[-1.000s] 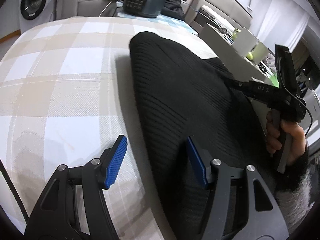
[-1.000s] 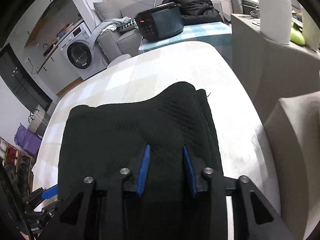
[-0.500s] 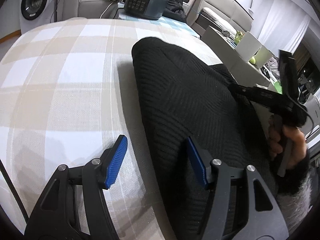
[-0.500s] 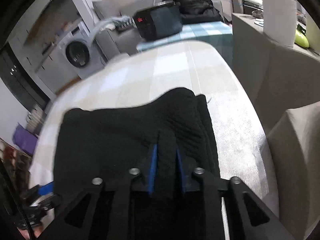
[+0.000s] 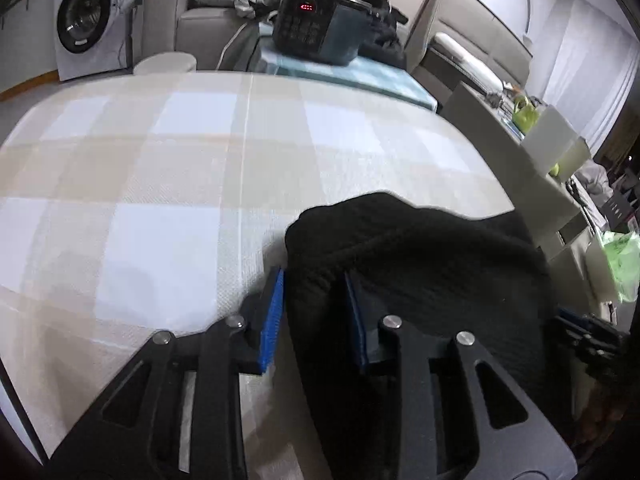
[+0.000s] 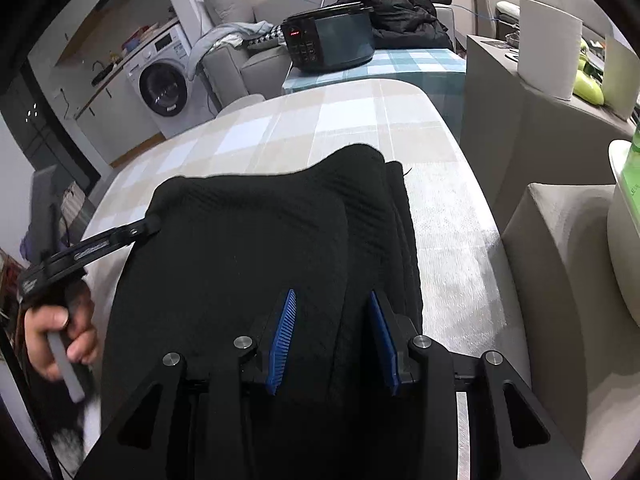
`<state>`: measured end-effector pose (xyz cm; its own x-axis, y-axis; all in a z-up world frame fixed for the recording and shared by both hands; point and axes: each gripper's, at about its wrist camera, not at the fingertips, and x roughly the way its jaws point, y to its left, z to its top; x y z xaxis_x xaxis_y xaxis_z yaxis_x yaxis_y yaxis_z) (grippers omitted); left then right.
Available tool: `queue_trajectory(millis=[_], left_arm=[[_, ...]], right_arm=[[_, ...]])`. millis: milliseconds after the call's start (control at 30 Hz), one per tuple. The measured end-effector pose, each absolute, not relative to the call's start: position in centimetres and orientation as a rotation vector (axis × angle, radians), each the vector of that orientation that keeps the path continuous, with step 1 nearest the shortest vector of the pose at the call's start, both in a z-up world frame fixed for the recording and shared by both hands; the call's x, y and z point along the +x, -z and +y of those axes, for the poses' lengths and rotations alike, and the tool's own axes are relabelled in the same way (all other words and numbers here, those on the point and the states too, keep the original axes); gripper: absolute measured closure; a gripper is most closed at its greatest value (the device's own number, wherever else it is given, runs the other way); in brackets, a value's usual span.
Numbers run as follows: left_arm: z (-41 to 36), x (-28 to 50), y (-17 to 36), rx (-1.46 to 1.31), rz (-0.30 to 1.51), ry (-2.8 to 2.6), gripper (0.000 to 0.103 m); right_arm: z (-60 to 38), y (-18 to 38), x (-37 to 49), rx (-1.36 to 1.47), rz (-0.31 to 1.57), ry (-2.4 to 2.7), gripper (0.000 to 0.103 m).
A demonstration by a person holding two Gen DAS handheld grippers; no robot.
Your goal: Fold small clothes
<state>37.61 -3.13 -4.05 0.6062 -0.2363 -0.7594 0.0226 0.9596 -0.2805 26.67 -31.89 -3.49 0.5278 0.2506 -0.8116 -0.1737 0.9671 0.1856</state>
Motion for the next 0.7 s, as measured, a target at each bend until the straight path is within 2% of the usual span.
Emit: queue_trajectory(millis=[100,300,333,367,500,533,567,600,633,667,700], left_arm=[[-3.2,37.0,3.6,-0.239,0.937,0.146,0.073],[-2.2,31.7,3.0,-0.339,0.998,0.29,0.073],[-2.5,30.7,3.1,-0.351,1.016,0.32,0.071],[-2.9,29.9,3.2,-0.352,1.026,0.334,0.065],[-4.6,28.5,3.9,-0.337,1.029,0.337,0.063],[-4.9,28.3,4.0,-0.327,1.02,0.33,0.063],[-5.0,28.2,4.1,-0.324,1.006,0.319,0.067],[-5.1,28.0,4.1,-0.315,0.995,0.309,0.079],[-5.1,27.7,4.1,-0.312,0.99,0.298,0.083],[-4.9,27.9,4.2,-0.328,0.991,0.293,0.086],[-4.7,27.3,4.2,-0.343,0.993,0.293,0.088]], right_arm=[[-32.4,3.1,26.1,0.111,0.985,-0.251,0.064],[-34.7,2.2,21.9,0.104,0.969,-0.217,0.044],[-35.3,2.6,21.1,0.11,0.989,-0.214,0.044],[-35.6,2.9,20.8,0.118,1.001,-0.215,0.044],[-36.2,5.2,20.1,0.191,1.05,-0.262,0.044],[-36.3,5.1,19.9,0.199,1.02,-0.271,0.05],[-36.4,5.2,20.0,0.22,1.03,-0.284,0.055],[-36.4,5.2,20.0,0.248,1.032,-0.299,0.064],[-36.2,5.3,19.9,0.26,1.03,-0.32,0.075],[-35.9,5.4,19.9,0.258,1.029,-0.337,0.081],[-35.4,5.5,19.8,0.245,1.026,-0.329,0.082]])
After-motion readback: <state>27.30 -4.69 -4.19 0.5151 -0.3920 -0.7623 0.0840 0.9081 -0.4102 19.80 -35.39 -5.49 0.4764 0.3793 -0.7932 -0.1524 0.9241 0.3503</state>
